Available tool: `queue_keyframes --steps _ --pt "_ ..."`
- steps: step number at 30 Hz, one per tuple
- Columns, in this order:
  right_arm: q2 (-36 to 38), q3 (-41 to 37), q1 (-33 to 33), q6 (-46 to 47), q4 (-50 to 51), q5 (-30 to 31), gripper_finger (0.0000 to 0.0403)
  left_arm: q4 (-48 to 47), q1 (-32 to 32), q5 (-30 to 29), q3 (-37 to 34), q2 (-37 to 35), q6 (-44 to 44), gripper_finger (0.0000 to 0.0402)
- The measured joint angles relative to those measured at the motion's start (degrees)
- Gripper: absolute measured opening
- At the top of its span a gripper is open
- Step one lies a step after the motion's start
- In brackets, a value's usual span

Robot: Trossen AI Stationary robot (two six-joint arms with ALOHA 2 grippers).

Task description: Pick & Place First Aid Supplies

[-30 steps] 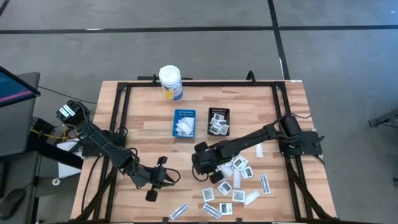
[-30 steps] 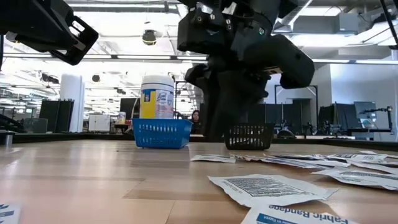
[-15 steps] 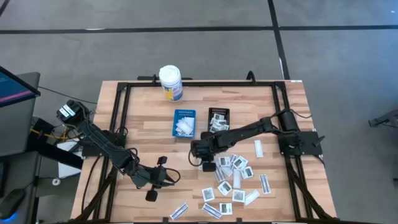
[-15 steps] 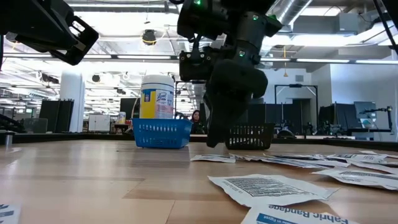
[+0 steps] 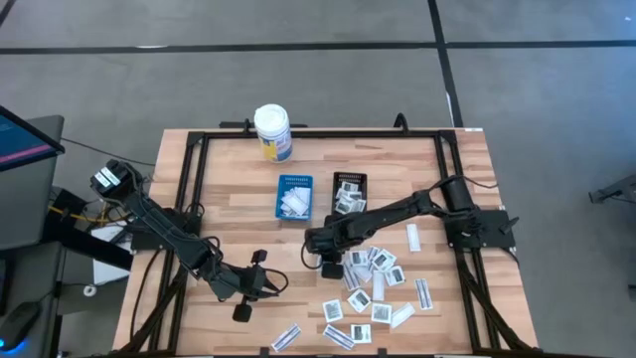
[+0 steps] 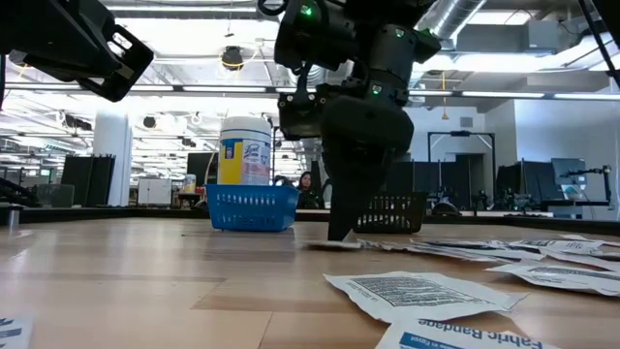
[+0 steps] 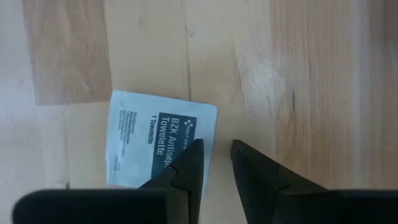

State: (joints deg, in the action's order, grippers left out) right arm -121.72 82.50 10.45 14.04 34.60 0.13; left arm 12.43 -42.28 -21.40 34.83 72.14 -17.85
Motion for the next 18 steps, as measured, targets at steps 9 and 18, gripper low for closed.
queue_keyframes --steps 9,18 --pt "-1.0 -0.1 0.5 -0.4 -0.5 5.7 0.0061 0.0 0.0 0.0 0.0 0.0 0.0 0.0049" --pt "-1.1 0.5 0.4 -0.5 0.1 4.7 0.0011 0.0 0.0 0.0 0.0 0.0 0.0 0.0049"
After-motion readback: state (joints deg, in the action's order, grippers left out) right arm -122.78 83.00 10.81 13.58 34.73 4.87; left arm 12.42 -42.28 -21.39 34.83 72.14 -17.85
